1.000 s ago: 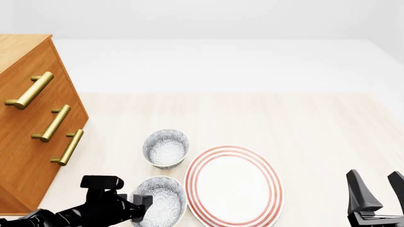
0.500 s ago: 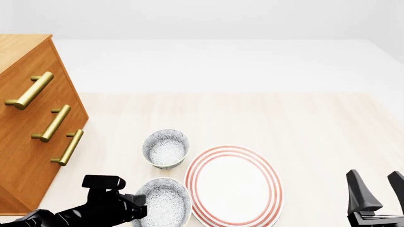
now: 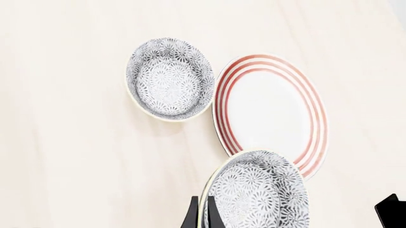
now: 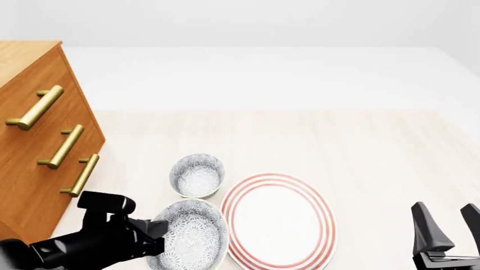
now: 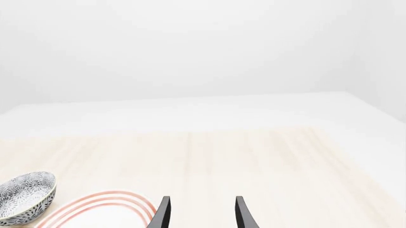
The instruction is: Stack the bowl in the middle on the bowl at the back.
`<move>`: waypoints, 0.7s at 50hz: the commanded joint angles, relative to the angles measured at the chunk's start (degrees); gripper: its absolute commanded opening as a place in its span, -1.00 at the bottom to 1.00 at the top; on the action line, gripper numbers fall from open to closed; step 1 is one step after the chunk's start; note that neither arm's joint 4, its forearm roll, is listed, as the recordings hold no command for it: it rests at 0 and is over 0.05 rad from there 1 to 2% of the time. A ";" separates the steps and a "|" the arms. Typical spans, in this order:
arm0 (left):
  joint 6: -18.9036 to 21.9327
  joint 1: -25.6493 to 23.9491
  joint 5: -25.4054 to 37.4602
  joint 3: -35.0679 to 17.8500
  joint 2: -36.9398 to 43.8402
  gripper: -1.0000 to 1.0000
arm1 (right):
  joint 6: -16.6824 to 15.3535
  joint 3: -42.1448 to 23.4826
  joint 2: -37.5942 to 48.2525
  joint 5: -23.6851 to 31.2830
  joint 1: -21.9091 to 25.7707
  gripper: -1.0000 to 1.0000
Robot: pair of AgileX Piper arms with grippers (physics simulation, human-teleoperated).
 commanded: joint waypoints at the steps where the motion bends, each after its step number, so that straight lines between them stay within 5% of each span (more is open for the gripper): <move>1: -0.11 -5.40 12.06 -6.35 -7.45 -1.00 | -0.17 -0.01 -0.02 -0.01 0.05 1.00; 15: 1.06 -7.66 23.66 -13.62 -12.38 -1.00 | -0.44 0.04 0.55 -0.66 0.19 1.00; 35: -1.24 -10.31 31.21 -14.06 -19.55 -1.00 | -1.20 -0.02 -1.12 0.61 0.37 1.00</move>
